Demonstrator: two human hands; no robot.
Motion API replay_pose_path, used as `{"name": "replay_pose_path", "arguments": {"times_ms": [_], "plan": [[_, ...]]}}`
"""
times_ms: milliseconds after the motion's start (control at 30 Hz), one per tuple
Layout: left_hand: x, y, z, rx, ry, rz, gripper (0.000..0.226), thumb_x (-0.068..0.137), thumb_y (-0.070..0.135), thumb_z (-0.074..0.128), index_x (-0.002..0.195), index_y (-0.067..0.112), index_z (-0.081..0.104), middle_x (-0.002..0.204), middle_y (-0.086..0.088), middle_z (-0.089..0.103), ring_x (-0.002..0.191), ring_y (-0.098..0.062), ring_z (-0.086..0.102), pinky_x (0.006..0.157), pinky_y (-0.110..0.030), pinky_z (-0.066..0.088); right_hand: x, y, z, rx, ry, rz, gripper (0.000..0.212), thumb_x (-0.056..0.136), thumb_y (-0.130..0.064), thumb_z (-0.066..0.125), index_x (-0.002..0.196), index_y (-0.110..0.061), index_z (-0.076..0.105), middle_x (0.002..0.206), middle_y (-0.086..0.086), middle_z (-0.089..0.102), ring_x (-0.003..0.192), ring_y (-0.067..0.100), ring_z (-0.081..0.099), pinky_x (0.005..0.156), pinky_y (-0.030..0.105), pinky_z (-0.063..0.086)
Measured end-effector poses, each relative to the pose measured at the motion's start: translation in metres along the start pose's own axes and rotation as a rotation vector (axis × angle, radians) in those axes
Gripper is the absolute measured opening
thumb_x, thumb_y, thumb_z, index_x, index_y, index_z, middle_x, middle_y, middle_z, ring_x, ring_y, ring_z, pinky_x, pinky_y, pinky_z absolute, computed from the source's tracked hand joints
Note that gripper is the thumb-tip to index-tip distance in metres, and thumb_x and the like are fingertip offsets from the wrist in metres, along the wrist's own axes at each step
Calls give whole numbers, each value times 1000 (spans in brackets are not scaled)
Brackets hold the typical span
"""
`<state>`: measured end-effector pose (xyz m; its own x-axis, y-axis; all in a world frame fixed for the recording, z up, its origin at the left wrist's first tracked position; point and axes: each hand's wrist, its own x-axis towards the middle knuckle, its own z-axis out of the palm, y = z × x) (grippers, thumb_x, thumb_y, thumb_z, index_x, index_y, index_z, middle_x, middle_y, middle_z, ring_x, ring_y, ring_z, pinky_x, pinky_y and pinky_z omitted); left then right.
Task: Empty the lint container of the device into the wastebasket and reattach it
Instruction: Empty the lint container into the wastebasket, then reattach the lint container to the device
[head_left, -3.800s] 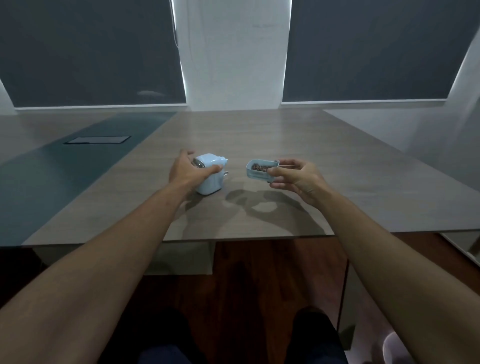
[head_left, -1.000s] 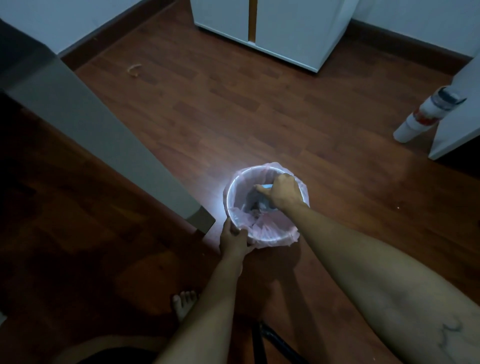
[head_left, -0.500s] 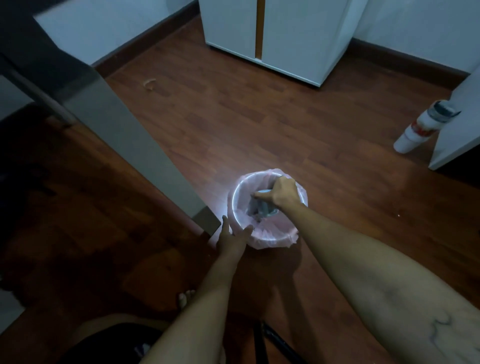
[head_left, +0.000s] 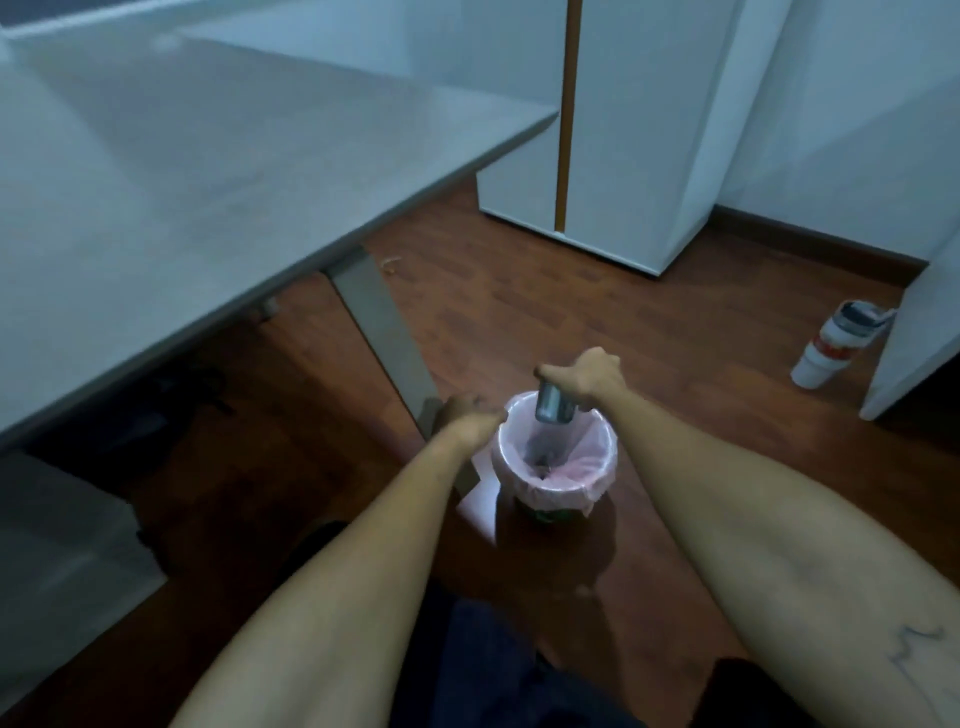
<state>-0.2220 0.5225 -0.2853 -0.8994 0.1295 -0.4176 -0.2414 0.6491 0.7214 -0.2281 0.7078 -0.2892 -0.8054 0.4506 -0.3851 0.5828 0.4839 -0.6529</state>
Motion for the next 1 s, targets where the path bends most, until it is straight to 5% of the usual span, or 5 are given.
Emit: {"name": "replay_pose_path", "arguments": {"times_ms": [233,400,600,733,1000], "plan": [[-76,64,-72,47,95,188,54,87,24,70,134,2,55,137,-14,59,124,-25,57,90,-22,41,-95,-70,-81,35,67,-155,77,74,-64,71,103,8,69,101,25,71,56,24,61,41,26,41],[-144,108,-140,86,242,298,49,84,33,72,126,8,64,131,-9,65,121,-23,60,99,-27,43,-161,-131,-120,155,98,-296,68,76,-56,72,104,6,65,102,23,69,57,22,60,42,27,41],[-209,140,-239,30,340,367,41,87,27,67,122,6,62,114,-14,67,101,-24,64,77,-38,59,-216,-219,-126,368,27,-436,64,76,-51,73,112,1,64,96,16,66,70,23,64,60,34,56],[-251,132,-314,80,617,389,47,82,31,70,124,11,62,116,-12,67,106,-26,65,83,-38,59,-241,-284,-98,476,-61,-538,72,66,-49,77,112,5,64,97,19,70,60,21,64,45,26,51],[-305,21,-407,339,1110,198,74,76,47,71,137,13,48,139,-13,48,131,-31,44,105,-39,40,-308,-368,17,387,-348,-740,53,69,-43,84,98,-2,66,94,15,70,72,22,71,67,34,63]]}}
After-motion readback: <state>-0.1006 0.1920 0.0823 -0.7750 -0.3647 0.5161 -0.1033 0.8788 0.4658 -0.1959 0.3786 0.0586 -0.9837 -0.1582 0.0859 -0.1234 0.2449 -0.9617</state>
